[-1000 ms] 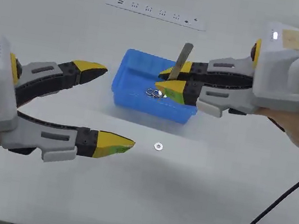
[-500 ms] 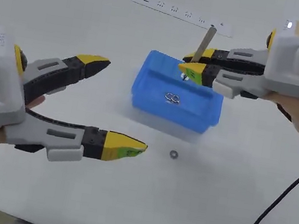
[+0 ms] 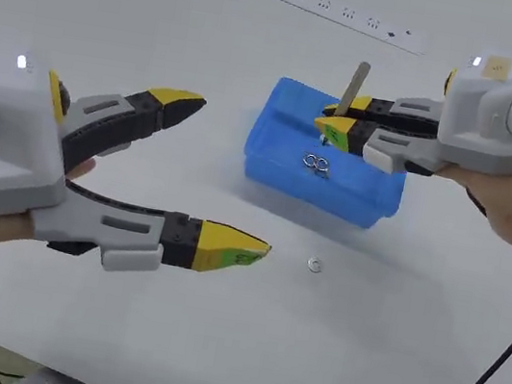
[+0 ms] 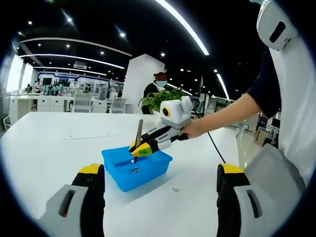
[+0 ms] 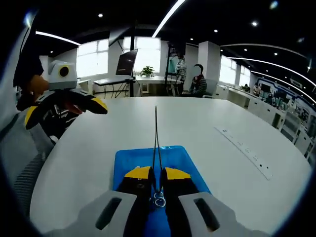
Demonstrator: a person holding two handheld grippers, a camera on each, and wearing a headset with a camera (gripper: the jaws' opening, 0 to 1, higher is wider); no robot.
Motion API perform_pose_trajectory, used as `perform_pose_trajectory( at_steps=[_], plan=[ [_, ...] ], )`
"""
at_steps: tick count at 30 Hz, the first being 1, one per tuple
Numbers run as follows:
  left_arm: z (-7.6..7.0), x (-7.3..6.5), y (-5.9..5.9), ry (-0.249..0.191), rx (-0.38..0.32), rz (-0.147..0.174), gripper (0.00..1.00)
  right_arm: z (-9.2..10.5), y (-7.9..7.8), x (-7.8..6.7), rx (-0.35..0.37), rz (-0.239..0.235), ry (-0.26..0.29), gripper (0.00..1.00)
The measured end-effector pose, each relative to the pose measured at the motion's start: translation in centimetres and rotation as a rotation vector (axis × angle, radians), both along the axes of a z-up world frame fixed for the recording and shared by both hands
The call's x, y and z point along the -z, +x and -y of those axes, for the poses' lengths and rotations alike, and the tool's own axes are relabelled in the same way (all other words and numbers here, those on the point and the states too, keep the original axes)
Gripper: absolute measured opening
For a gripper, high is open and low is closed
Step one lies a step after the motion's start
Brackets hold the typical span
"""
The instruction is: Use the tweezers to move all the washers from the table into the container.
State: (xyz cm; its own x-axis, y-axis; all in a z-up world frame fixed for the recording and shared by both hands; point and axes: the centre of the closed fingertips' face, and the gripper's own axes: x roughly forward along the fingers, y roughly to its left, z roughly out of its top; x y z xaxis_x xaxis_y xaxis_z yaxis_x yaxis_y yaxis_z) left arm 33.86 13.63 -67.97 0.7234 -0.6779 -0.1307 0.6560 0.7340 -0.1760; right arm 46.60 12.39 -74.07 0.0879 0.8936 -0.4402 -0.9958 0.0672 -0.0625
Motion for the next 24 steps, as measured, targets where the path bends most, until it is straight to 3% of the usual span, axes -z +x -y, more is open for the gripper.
perform_pose_trajectory(
  at_steps=[3,5,10,14,24],
  plan=[
    [-0.02,-0.08,-0.16,-0.031,-0.025,0.0,1.0,0.14,-0.45,0.88,-0.021,0.048,-0.043,0.09],
    [0.02,0.03,-0.23,-0.039,-0.028,-0.009,1.0,-0.02,-0.81,0.86,-0.031,0.046,-0.037,0.09],
    [0.09,0.33,-0.32,-0.027,-0.036,-0.018,1.0,-0.15,-0.83,0.82,-0.038,0.08,-0.047,0.1],
    [0.18,-0.2,-0.07,-0.059,-0.051,-0.013,1.0,-0.19,-0.72,0.57,-0.026,0.077,-0.033,0.1],
    [0.49,-0.23,-0.22,-0.035,-0.039,-0.016,1.0,-0.05,-1.05,0.82,-0.025,0.042,-0.027,0.1]
  ],
)
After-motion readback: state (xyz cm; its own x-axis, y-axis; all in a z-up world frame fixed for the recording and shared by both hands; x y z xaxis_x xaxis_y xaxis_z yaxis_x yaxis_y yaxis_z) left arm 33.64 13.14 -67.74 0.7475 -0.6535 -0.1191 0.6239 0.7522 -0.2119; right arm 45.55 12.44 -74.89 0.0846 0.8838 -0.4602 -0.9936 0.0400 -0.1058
